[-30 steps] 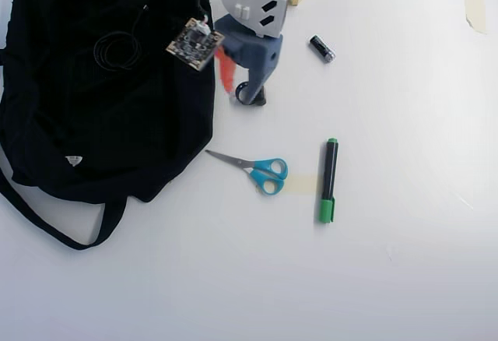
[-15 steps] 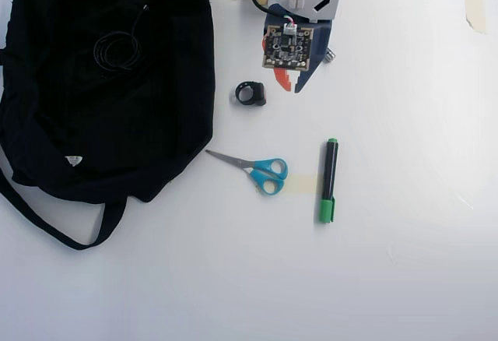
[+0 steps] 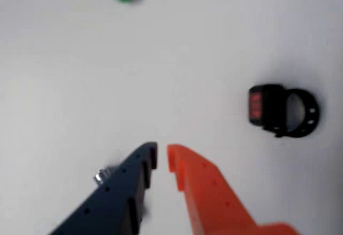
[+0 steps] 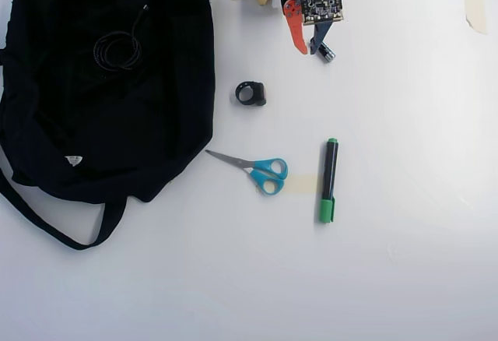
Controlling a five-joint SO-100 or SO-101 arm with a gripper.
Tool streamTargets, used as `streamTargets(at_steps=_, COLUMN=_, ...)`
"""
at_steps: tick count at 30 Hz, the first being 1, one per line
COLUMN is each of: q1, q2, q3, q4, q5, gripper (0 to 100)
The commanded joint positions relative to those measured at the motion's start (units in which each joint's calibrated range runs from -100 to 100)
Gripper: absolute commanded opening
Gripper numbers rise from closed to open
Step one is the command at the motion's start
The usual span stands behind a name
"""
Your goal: Put the cable into the black bag
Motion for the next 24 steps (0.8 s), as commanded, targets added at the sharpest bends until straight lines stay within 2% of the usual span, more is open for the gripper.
streamTargets(at_steps=1, q1=-1.0, q2=-10.8, q3=13.2, q4=-5.8, q5=0.2, gripper=2)
streamTargets(at_steps=4, q1=-1.1, q2=-19.0, q3=23.7, q4=-9.1, q5=0.2, gripper=2)
streamTargets(at_steps=13, q1=-1.5, q2=-36.5, q3=46.8, q4=-9.1, q5=-0.1, gripper=2)
streamTargets(at_steps=17, q1=-1.4, q2=-42.3, q3=46.6, q4=-5.3, q5=0.0, gripper=2)
streamTargets(at_steps=20, q1=-1.4, q2=-44.5, q3=46.5, q4=1.4, q5=0.2, gripper=2)
streamTargets(at_steps=24, q1=-0.7, q2=-44.6, q3=46.5, q4=2.0, q5=0.1, gripper=2)
